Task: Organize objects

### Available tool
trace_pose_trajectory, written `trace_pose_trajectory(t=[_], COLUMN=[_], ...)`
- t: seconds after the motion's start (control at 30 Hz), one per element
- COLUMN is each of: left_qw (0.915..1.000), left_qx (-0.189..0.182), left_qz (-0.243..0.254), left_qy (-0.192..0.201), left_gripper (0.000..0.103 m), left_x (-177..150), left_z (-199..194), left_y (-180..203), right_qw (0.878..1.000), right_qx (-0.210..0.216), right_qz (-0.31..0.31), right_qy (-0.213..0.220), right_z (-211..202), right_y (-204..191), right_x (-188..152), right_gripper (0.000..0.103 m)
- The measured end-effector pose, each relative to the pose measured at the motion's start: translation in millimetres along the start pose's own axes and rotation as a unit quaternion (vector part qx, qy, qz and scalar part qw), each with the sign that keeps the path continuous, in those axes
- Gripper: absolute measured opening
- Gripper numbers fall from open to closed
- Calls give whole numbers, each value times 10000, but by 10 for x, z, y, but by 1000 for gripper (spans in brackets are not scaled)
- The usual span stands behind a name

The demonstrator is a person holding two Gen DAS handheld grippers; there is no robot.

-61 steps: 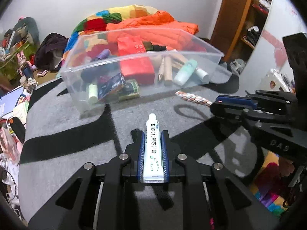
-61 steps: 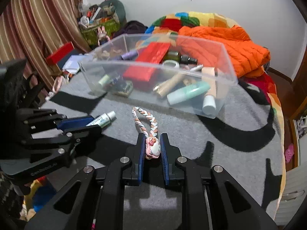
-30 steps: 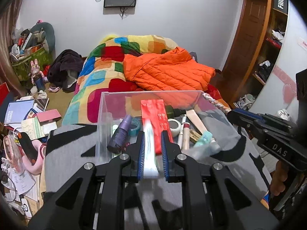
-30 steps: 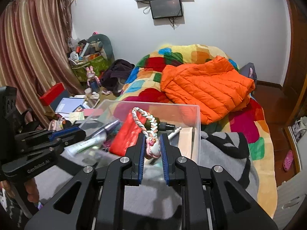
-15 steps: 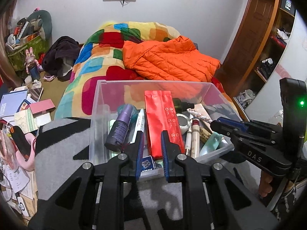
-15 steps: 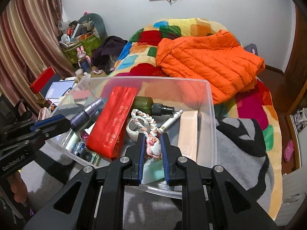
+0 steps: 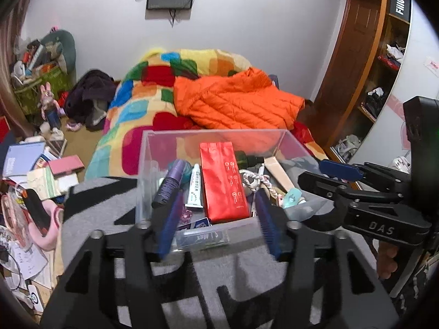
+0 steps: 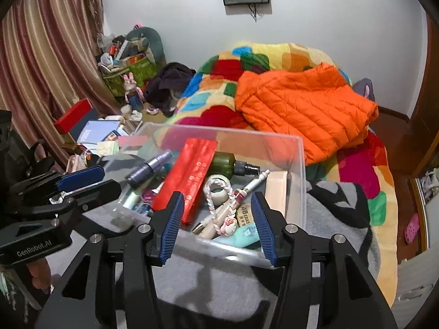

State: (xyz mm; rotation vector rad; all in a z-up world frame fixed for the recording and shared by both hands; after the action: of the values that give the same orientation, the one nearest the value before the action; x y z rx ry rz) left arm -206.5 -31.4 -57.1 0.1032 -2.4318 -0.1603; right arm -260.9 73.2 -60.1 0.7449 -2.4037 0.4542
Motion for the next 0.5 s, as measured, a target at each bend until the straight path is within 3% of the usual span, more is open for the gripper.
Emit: trace_pose_trajectory(t=[0.2, 0.27, 0.4, 0.5], left_qw=[9994, 9992, 9984, 9979], left_qx=[160, 207, 332, 397], left_qz=[41, 47, 64, 76], left_qy=[301, 344, 443, 513], left_gripper=[88, 90, 95, 96], left_x=[-69, -111, -203, -275], left_z=[-279, -344, -453, -506], left_y=[32, 40, 38, 36], right_qw=[9991, 9985, 9972, 9968], right_qx=[-103, -151, -199, -255], right_qz=[-132, -184, -126, -139], right_qy=[392, 501, 713, 749], right_z=[-350, -438, -579, -608], right_y=[-58, -81, -74, -78], right_x=[-74, -103, -169, -248], right_gripper=[63, 65, 79, 82])
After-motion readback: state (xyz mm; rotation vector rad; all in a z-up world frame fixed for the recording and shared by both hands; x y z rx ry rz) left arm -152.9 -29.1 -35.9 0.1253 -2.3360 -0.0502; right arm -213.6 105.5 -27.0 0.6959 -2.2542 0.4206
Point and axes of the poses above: each gripper's, at about its wrist camera, not at the fingertips, and z roughly the way its jaws point, y to its right, x to its top, the point moved 10 cm from there along z, roughly the way its jaws point, and after that the axes turned 7 degrees about -y, right-handed, at the moved point
